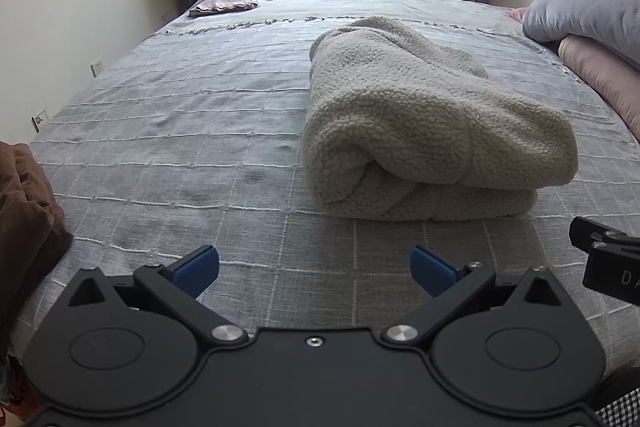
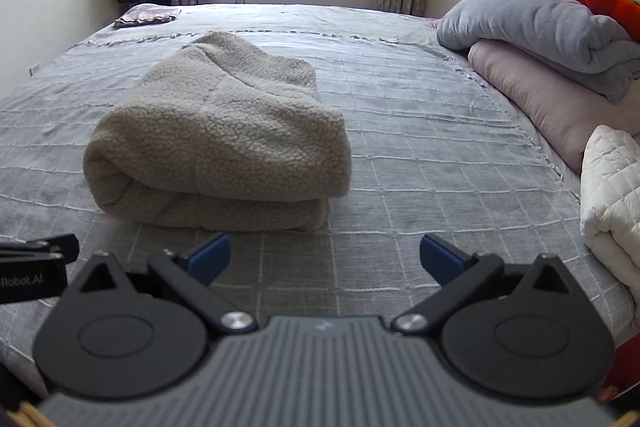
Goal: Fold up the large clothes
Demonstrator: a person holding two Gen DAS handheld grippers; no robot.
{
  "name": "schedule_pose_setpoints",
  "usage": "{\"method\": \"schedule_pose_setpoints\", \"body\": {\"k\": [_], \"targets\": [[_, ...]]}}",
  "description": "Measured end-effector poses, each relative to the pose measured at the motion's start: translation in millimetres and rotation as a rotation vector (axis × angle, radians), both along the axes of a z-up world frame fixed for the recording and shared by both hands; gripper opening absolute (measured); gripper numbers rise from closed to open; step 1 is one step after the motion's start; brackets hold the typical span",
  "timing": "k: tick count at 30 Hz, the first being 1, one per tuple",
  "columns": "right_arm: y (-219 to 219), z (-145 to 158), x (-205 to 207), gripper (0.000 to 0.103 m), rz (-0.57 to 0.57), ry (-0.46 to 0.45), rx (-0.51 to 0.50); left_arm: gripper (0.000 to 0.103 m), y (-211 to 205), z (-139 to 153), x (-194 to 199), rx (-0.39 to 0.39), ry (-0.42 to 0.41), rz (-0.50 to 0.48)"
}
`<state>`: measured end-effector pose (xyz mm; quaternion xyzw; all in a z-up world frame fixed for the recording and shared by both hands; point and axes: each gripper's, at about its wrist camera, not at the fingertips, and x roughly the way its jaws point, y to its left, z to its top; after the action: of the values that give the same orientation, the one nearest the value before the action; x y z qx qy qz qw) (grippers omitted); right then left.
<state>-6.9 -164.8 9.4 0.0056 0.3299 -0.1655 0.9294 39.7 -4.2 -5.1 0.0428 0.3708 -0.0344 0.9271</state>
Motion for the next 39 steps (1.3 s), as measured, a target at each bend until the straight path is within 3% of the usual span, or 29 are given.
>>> {"method": "schedule_pose_setpoints", "body": {"k": [39], "targets": [[0.1, 1.5, 1.4, 0.103, 0.001, -0.004, 0.000, 0.103, 0.0, 1.9, 2.1, -0.003, 0.002, -0.003]]}}
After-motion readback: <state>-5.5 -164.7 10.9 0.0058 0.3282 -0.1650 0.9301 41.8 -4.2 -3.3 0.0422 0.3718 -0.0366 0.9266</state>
